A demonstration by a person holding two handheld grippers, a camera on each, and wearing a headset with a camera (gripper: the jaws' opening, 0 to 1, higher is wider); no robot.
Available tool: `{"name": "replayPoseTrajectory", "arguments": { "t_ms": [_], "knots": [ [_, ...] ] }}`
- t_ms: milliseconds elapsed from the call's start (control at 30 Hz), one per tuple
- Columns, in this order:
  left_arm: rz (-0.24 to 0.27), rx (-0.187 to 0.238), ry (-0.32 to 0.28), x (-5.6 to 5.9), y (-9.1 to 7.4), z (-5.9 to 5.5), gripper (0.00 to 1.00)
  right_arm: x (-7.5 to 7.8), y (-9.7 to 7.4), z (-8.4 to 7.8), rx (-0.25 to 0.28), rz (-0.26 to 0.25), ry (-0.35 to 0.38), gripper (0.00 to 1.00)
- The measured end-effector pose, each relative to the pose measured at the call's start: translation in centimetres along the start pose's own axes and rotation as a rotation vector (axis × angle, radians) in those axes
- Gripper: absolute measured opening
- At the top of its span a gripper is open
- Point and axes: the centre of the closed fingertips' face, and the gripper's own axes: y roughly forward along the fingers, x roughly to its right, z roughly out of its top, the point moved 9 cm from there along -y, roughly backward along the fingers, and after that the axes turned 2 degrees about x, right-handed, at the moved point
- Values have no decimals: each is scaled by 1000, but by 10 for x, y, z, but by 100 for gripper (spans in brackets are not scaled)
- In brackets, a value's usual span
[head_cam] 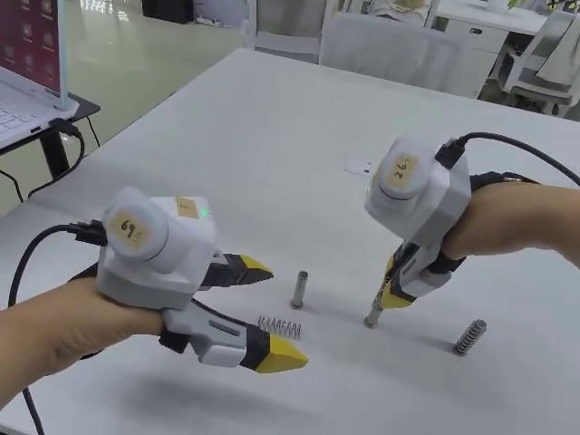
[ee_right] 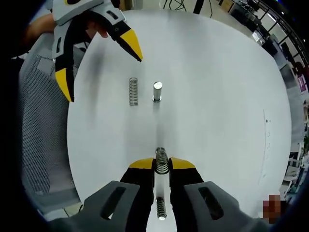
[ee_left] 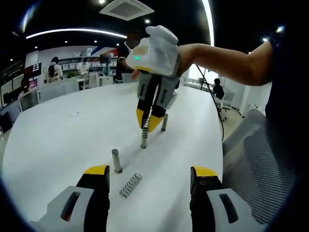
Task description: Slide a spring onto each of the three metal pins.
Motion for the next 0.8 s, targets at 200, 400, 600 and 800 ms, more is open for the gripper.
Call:
{"name": "replayPoseTrajectory", "arguments": {
  "t_ms": [200,400,600,800],
  "knots": [
    [-1,-1,-1,0,0,0,63,-1,8,0,-5,8,6,9],
    [1,-2,-1,-1,0,0,63,-1,14,-1,-14,10,10,9],
    [0,-6,-3,-1,0,-1,63,-2,19,-2,-11,8,9,9],
    [1,-9,-6,-1,0,-2,63,-3,25,-4,-23,11,9,9]
  ]
}}
